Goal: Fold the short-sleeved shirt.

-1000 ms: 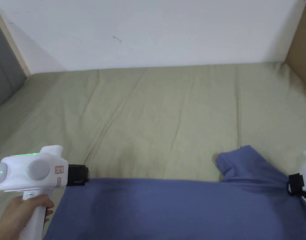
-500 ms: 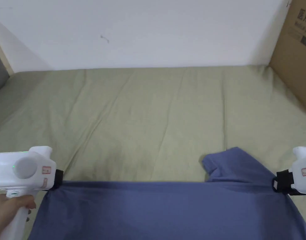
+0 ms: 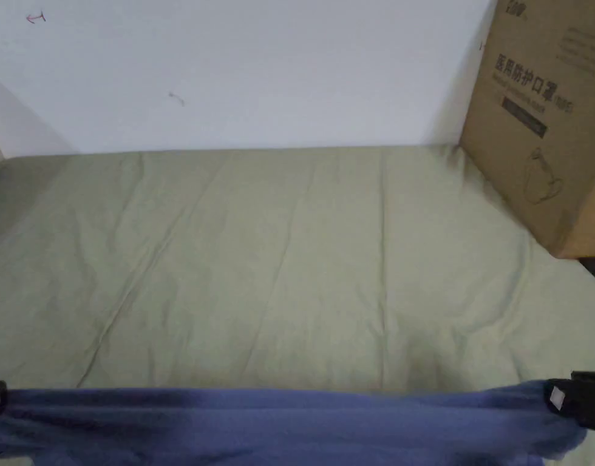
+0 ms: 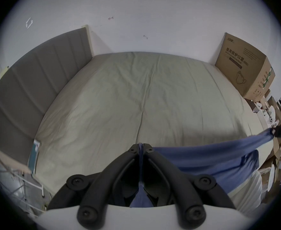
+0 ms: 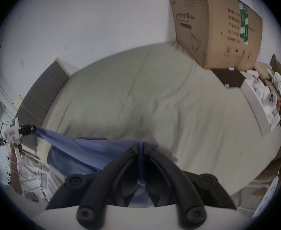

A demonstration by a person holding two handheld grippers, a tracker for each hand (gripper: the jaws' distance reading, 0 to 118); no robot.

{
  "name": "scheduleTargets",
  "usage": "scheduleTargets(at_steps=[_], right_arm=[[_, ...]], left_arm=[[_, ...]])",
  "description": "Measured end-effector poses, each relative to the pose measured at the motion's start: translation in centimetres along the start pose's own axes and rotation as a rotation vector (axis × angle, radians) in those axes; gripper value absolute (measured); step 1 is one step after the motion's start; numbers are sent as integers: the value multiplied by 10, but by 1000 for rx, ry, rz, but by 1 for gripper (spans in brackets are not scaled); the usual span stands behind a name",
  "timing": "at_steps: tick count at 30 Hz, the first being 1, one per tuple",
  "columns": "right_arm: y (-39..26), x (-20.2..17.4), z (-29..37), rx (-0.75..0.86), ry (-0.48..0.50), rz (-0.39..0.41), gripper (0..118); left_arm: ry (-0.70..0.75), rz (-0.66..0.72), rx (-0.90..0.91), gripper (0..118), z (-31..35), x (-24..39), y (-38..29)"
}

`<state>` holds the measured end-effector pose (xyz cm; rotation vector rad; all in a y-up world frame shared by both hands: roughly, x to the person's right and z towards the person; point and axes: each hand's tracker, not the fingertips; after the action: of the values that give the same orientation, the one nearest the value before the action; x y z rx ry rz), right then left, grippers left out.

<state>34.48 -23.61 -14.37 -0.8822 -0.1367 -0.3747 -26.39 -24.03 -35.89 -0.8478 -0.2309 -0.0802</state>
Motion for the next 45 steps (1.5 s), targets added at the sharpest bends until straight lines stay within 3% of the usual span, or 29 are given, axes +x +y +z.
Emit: scheduleTargets(at_steps=[5,6,7,8,9,10,11,12,14,16,17,18,19,20,22,24,26,28,29,33,34,35,37,40,42,45], right_arm=[[-98,1,-12,-109,-97,-86,6],[-111,0,-19,-130,-116,-64,6],[-124,-1,-24,-125,-127,-45,6],[-133,-1,-29,-105,-153,-39,7],[-138,-2,-30,-84,-167,-37,18],[-141,-3,-28,-53,-195,-57,56],[-140,-3,-26,-59,-208,-64,82],[-137,-3,-22,-58,-213,-64,87],[-129,-11,-7,19,-270,-60,87],[-121,-23,9,105,-242,-47,86],[-118,-35,18,148,-202,-42,84],[-117,-43,23,184,-179,-35,79],[-117,-54,28,227,-168,-40,62],[-118,-68,34,303,-171,-58,45],[-120,-89,33,350,-181,-48,4],[-128,-109,21,353,-146,-30,0],[-129,-125,5,270,-100,59,0],[-131,-133,-7,229,-79,93,0],[-130,-137,-10,217,-48,95,0],[-127,-152,-20,219,-44,122,0],[-126,-155,-22,218,-39,124,0],[-124,-159,-25,211,-28,127,0],[-124,-165,-29,200,-17,141,0],[-125,-176,-34,182,-8,172,0],[-127,-180,-37,164,3,194,0],[-127,-184,-41,133,14,219,0]], left_arm=[[72,-21,-13,2,10,3,-77],[70,-4,-20,2,6,3,-87],[64,13,-56,5,0,2,-97],[76,26,-92,17,-5,1,-103],[87,27,-106,39,-8,0,-107],[119,31,-129,73,-7,0,-108],[123,61,-106,90,-4,-3,-110],[104,101,-81,97,2,-8,-111],[49,180,-44,97,17,-15,-108],[44,223,-42,95,30,-19,-107],[18,242,-12,88,38,-21,-110],[3,244,-2,72,41,-23,-112],[-3,242,7,36,47,-21,-117],[2,229,7,8,50,-16,-125],[108,210,18,3,56,-2,-144],[53,234,-23,0,54,-1,-165],[-20,313,-40,0,53,-8,-177],[-24,328,-48,0,52,-16,-181],[-16,334,-37,1,52,-21,-182],[-157,528,-13,30,47,-48,-182],[-194,552,-23,60,45,-50,-180],[-213,565,-38,82,38,-54,-180],[-226,590,-34,110,25,-61,-180],[-296,668,-45,112,5,-68,-179],[-405,769,-43,112,-16,-75,-181],[-438,920,-103,112,-44,-83,-186]])
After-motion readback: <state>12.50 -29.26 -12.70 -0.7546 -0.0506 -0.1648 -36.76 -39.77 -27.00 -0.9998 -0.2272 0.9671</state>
